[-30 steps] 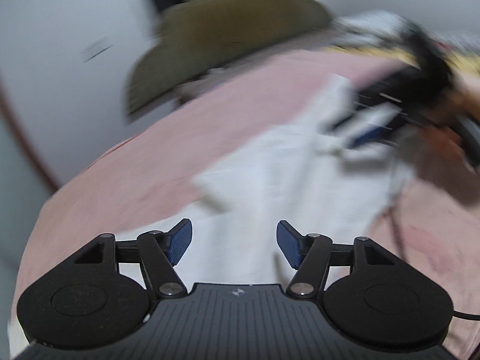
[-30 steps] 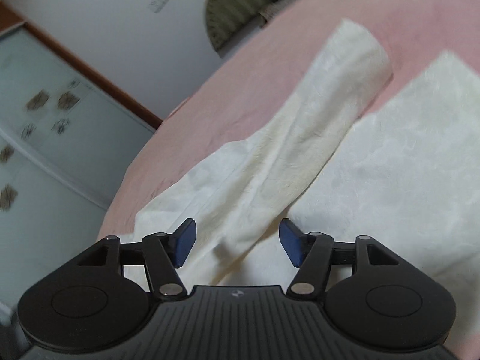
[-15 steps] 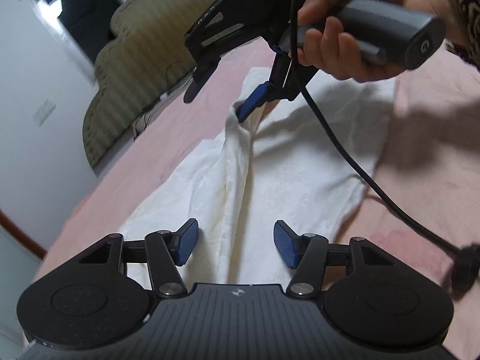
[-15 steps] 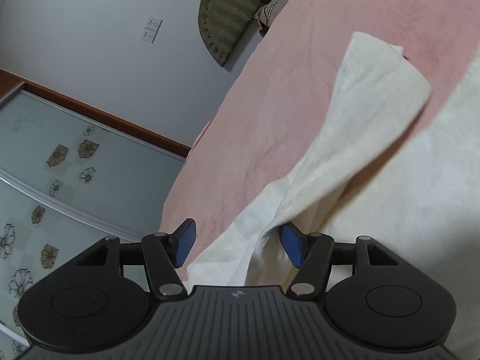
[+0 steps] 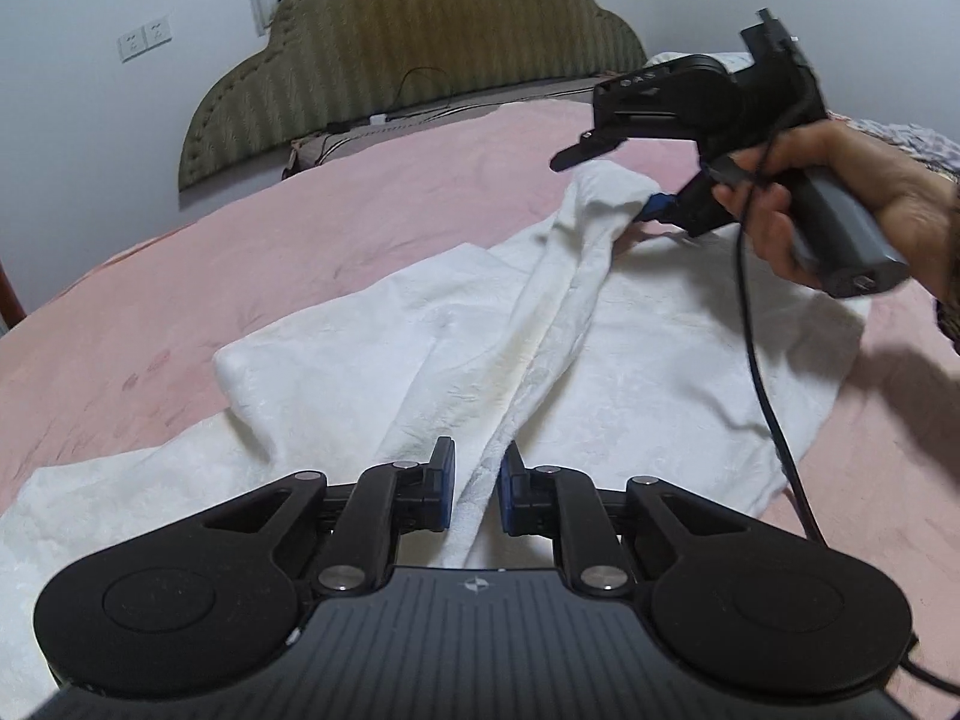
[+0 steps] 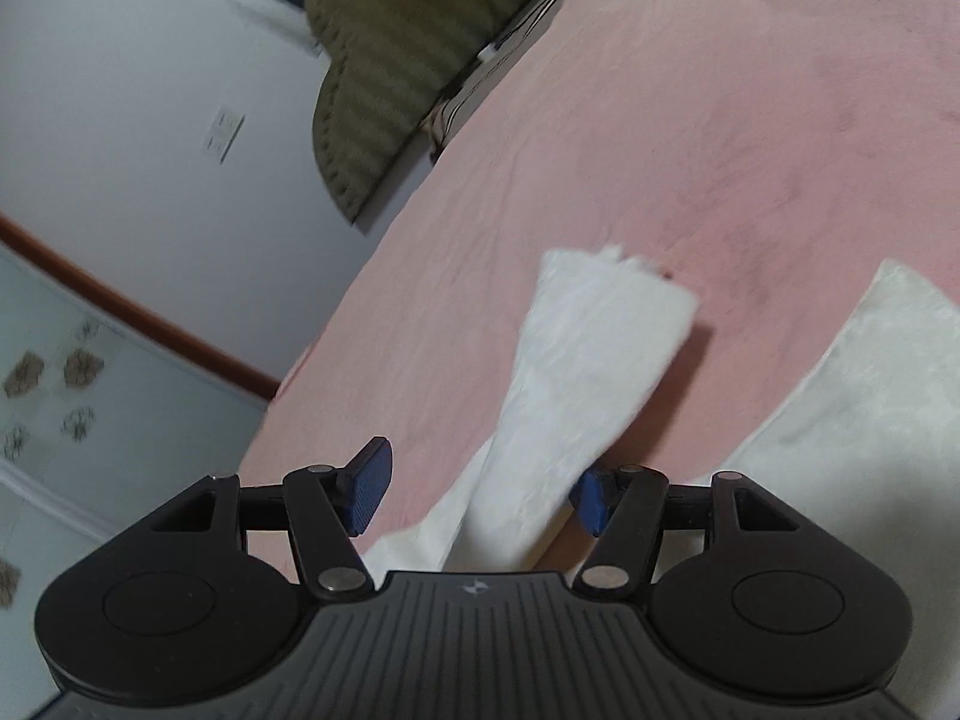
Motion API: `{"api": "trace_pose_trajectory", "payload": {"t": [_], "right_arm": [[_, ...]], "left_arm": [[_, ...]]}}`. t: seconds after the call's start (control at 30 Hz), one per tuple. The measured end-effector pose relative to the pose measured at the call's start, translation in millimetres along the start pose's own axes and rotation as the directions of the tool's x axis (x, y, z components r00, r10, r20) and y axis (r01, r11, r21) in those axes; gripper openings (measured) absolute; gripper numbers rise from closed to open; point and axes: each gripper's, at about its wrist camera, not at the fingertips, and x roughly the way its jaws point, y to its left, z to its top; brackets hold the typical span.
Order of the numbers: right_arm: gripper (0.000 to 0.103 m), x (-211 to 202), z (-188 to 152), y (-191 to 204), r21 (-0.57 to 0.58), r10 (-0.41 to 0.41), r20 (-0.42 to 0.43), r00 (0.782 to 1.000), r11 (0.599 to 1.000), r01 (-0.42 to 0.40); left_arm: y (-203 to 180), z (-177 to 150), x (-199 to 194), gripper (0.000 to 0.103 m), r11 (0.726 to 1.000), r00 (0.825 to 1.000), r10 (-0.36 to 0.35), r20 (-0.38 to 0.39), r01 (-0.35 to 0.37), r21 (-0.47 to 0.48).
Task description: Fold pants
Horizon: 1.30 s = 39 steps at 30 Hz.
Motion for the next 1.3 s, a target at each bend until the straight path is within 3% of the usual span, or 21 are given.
{"api": "trace_pose_trajectory", "payload": {"t": [0.03, 0.07, 0.1, 0.2, 0.37, 0.53, 0.63, 0.8, 0.93, 1.07, 1.1, 1.13, 1.17, 1.23, 1.27, 1.3], "right_arm": [[0.059, 0, 2, -4, 0.016, -0.004, 0.017, 1.000, 1.000, 0.003], [0.045, 1, 3, -7, 0.025, -0.013, 0.034, 0.999, 1.000, 0.012], [0.024, 1, 3, -9, 0.025, -0.027, 0.045, 0.999, 0.999, 0.026], [0.009, -6, 0, -8, 0.003, -0.055, 0.084, 0.995, 0.998, 0.055], [0.006, -56, -9, 12, -0.065, -0.052, 0.199, 0.979, 0.996, 0.066], [0.006, -123, -39, 20, -0.128, -0.132, 0.277, 0.952, 0.977, 0.173], [0.006, -150, -61, -1, -0.061, -0.201, 0.262, 0.944, 0.973, 0.224], [0.006, -169, -84, -32, 0.045, -0.252, 0.224, 0.941, 0.968, 0.249], [0.006, -173, -90, -27, -0.019, -0.300, 0.224, 0.927, 0.950, 0.312], [0.009, -163, -85, -17, -0.089, -0.373, 0.187, 0.909, 0.915, 0.393], [0.011, -166, -84, -10, -0.102, -0.389, 0.201, 0.899, 0.904, 0.414], [0.013, -172, -83, 2, -0.119, -0.424, 0.254, 0.869, 0.878, 0.463], [0.018, -178, -82, 12, -0.129, -0.449, 0.318, 0.835, 0.852, 0.507], [0.019, -189, -81, 32, -0.129, -0.468, 0.496, 0.731, 0.793, 0.595], [0.019, -186, -80, 42, -0.162, -0.453, 0.544, 0.706, 0.769, 0.619], [0.019, -176, -77, 52, -0.246, -0.412, 0.537, 0.736, 0.758, 0.604]], "left_arm": [[0, 2, 3, 0.016, 1.000, 1.000, 0.002, 0.000, -0.002, 0.009], [0, 3, 5, 0.015, 1.000, 1.000, 0.004, 0.000, -0.004, 0.015], [-1, 5, 7, 0.014, 1.000, 1.000, 0.007, 0.002, -0.007, 0.020], [-3, 4, 2, 0.009, 1.000, 1.000, 0.001, 0.017, -0.001, 0.021], [0, 6, -7, 0.006, 0.999, 0.998, -0.037, 0.060, 0.036, 0.014], [-5, 6, -22, 0.006, 0.985, 0.982, -0.171, 0.075, 0.169, 0.037], [-18, 0, -23, 0.006, 0.971, 0.972, -0.232, 0.044, 0.228, 0.075], [-28, -9, -27, 0.007, 0.964, 0.969, -0.247, 0.024, 0.244, 0.104], [-27, -13, -15, 0.007, 0.958, 0.964, -0.264, -0.014, 0.264, 0.114], [-23, -15, -6, 0.021, 0.961, 0.967, -0.253, -0.027, 0.255, 0.105], [-21, -14, -9, 0.024, 0.961, 0.966, -0.256, -0.026, 0.257, 0.105], [-19, -12, -12, 0.036, 0.962, 0.968, -0.250, -0.025, 0.251, 0.104], [-16, -11, -18, 0.046, 0.964, 0.969, -0.245, -0.019, 0.246, 0.099], [-4, -6, -29, 0.052, 0.960, 0.961, -0.276, 0.008, 0.275, 0.059], [4, -3, -35, 0.054, 0.953, 0.953, -0.301, 0.021, 0.300, 0.027], [12, 0, -39, 0.055, 0.947, 0.946, -0.321, 0.034, 0.321, -0.006]]}}
